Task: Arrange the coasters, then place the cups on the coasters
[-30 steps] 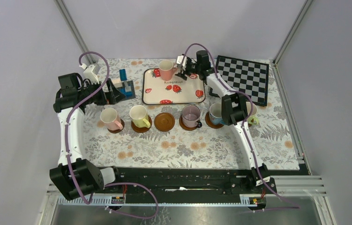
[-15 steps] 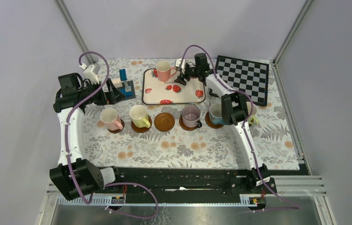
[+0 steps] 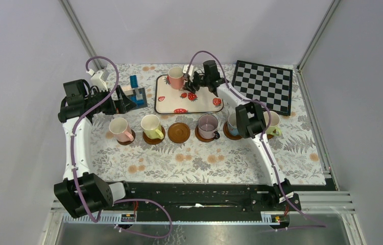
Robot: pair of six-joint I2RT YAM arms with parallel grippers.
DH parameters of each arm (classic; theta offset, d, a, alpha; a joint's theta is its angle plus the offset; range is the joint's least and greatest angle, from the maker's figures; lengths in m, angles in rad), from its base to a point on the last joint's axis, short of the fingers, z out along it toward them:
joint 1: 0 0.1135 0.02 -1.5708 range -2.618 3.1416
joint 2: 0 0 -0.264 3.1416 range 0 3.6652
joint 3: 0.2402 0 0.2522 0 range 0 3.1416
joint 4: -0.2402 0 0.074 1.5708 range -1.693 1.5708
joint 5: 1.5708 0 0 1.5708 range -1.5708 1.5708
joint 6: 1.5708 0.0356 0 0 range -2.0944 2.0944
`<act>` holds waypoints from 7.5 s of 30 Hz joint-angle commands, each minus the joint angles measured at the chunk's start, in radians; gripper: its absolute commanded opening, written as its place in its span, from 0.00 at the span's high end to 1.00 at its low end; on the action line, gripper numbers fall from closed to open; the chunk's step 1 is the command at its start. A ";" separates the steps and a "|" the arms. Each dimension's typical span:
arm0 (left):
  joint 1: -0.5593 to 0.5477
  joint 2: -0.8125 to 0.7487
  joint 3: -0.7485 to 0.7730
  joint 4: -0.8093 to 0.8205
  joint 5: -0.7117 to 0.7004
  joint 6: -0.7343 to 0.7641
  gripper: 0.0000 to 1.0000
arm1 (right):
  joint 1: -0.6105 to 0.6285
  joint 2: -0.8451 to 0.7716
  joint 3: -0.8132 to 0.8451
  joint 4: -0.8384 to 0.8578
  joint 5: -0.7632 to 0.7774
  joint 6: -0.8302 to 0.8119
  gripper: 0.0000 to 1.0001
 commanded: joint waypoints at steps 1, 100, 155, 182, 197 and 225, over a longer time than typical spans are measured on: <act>0.000 -0.027 -0.005 0.049 0.005 -0.002 0.01 | 0.036 -0.068 0.025 0.087 0.108 0.105 0.46; 0.000 -0.309 -0.065 0.008 0.144 -0.072 0.01 | 0.556 -1.035 -1.561 0.901 0.946 0.745 1.00; -0.002 -0.332 -0.061 -0.021 0.106 0.010 0.01 | 0.557 -1.023 -1.666 0.872 0.907 0.782 0.59; -0.015 -0.208 0.047 -0.187 0.112 0.156 0.01 | 0.554 -1.393 -1.548 0.437 0.690 0.688 0.11; -0.318 -0.033 0.229 -0.187 -0.226 0.148 0.01 | 0.254 -1.264 -1.037 -0.148 0.487 0.664 0.06; -0.675 0.322 0.326 -0.109 -0.578 0.308 0.19 | -0.113 -0.836 -0.695 -0.419 0.384 0.597 0.15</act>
